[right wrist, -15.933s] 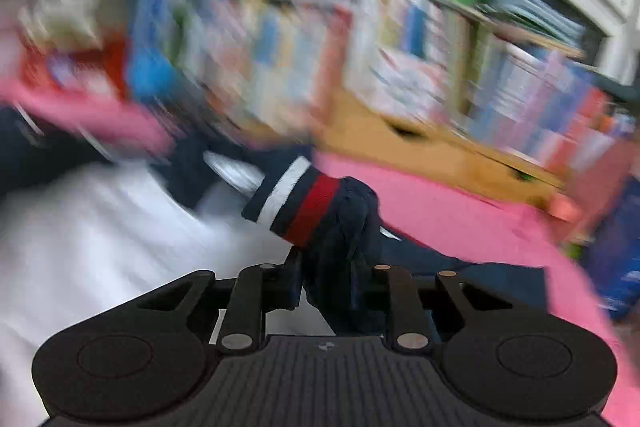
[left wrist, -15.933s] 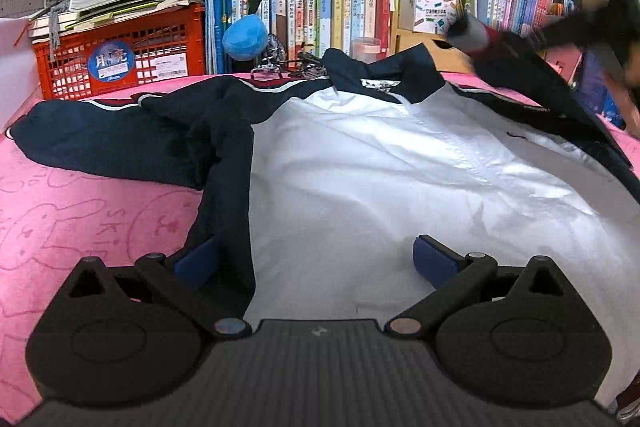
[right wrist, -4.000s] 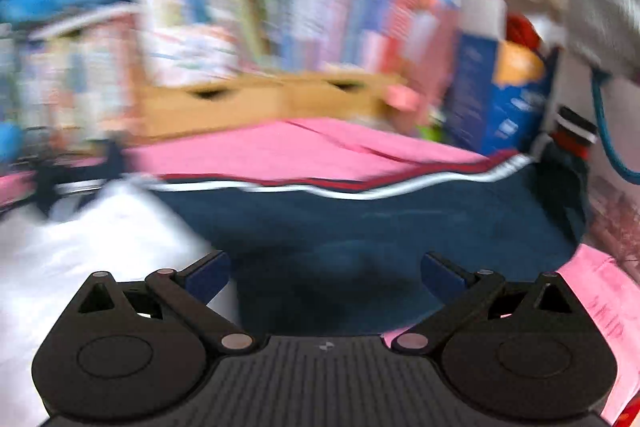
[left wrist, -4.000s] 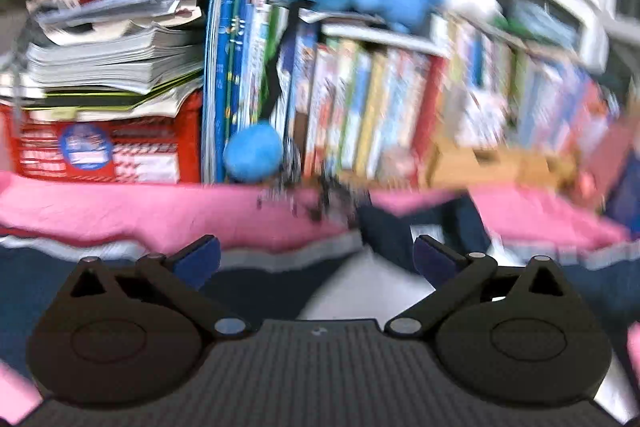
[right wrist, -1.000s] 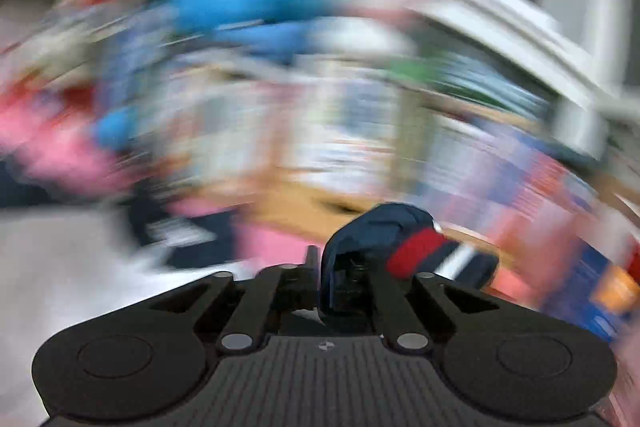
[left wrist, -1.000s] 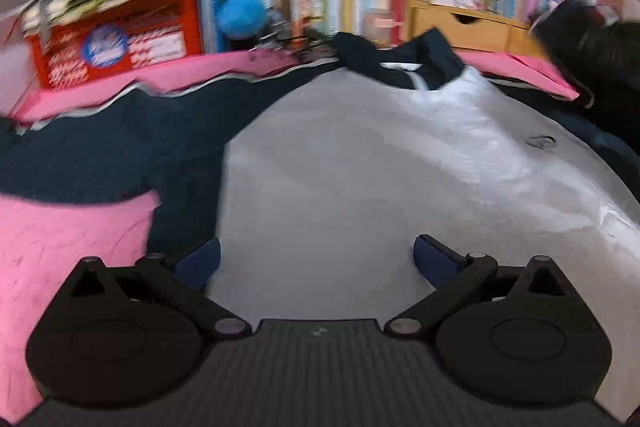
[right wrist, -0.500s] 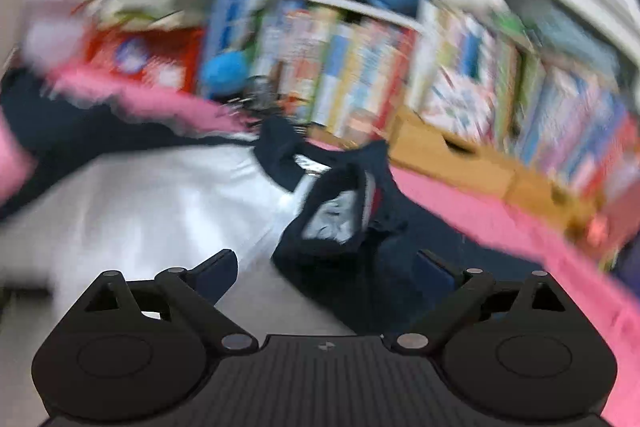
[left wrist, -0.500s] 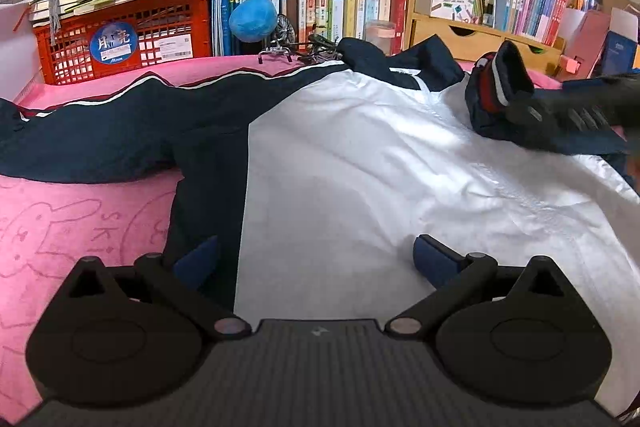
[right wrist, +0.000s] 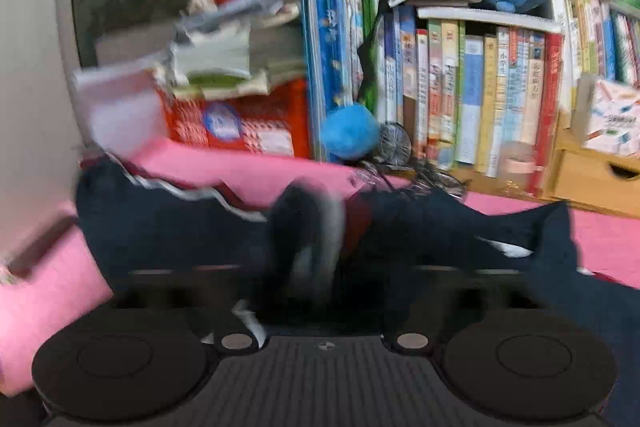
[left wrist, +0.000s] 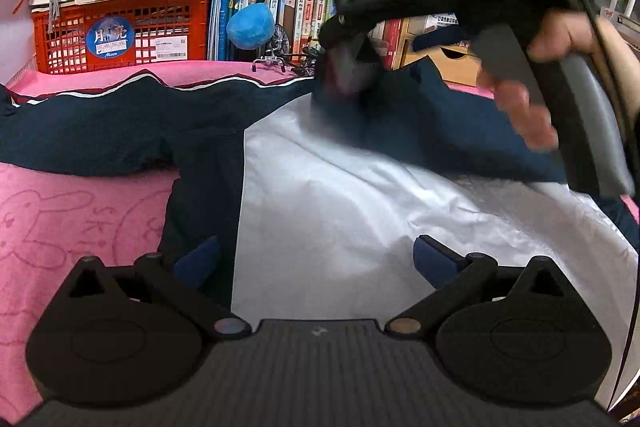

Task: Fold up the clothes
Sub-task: 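Fold the navy sleeve across the white jacket body with the right gripper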

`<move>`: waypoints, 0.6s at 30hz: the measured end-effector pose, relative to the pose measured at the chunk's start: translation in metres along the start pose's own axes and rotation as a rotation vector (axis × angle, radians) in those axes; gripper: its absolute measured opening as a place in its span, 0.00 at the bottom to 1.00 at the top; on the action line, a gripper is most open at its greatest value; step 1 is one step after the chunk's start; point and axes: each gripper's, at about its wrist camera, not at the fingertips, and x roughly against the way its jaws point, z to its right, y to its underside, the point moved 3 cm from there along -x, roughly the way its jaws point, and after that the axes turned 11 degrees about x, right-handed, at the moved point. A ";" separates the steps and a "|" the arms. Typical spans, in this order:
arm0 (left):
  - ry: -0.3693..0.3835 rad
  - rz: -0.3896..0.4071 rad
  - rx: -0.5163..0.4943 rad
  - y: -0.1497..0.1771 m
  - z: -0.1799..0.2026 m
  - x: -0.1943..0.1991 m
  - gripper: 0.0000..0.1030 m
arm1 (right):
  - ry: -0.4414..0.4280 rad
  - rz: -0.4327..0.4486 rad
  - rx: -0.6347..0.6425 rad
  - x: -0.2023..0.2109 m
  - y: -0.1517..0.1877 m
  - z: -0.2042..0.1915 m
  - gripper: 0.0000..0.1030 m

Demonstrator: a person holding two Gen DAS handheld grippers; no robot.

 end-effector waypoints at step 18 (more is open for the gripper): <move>0.075 0.012 0.044 -0.005 -0.011 0.006 1.00 | -0.122 -0.198 0.231 -0.081 0.001 -0.059 0.76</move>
